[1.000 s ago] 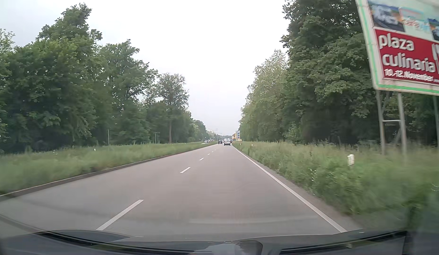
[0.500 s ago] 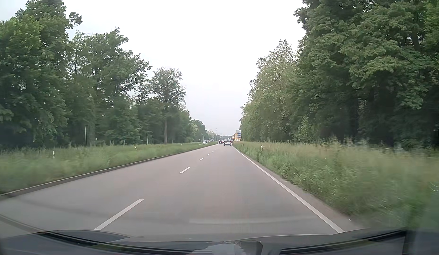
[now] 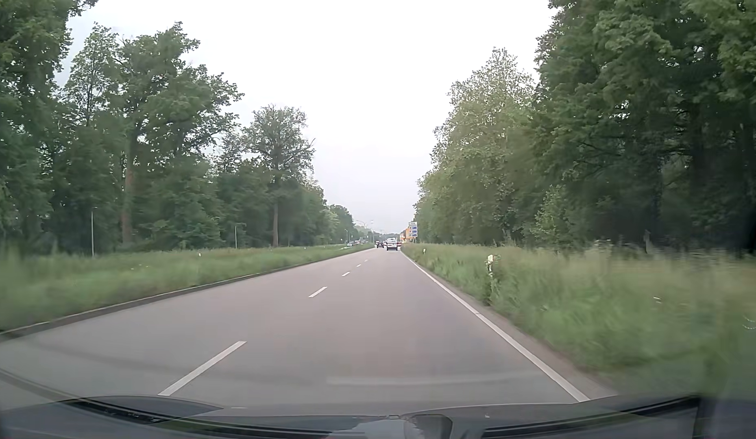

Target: Follow the waypoints while adhering to traffic rules and regulations

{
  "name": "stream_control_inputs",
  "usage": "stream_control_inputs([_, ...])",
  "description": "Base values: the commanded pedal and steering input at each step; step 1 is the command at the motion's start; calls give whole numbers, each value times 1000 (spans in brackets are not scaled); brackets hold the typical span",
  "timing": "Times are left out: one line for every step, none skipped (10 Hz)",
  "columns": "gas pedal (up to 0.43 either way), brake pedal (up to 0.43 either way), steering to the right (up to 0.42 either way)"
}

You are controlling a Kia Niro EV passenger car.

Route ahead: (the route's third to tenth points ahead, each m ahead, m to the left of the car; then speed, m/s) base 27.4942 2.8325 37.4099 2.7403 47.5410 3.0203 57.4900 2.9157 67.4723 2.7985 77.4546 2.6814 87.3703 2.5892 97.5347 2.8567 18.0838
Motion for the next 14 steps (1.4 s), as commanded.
stream_control_inputs([138,0,-1])
stream_control_inputs([138,0,0])
stream_control_inputs([138,0,-1])
stream_control_inputs([138,0,0])
stream_control_inputs([138,0,-1])
stream_control_inputs([138,0,-1])
stream_control_inputs([138,0,-1])
stream_control_inputs([138,0,-1])
stream_control_inputs([138,0,-1])
stream_control_inputs([138,0,-1])
stream_control_inputs([138,0,-1])
stream_control_inputs([138,0,-1])
stream_control_inputs([138,0,-1])
stream_control_inputs([138,0,-1])
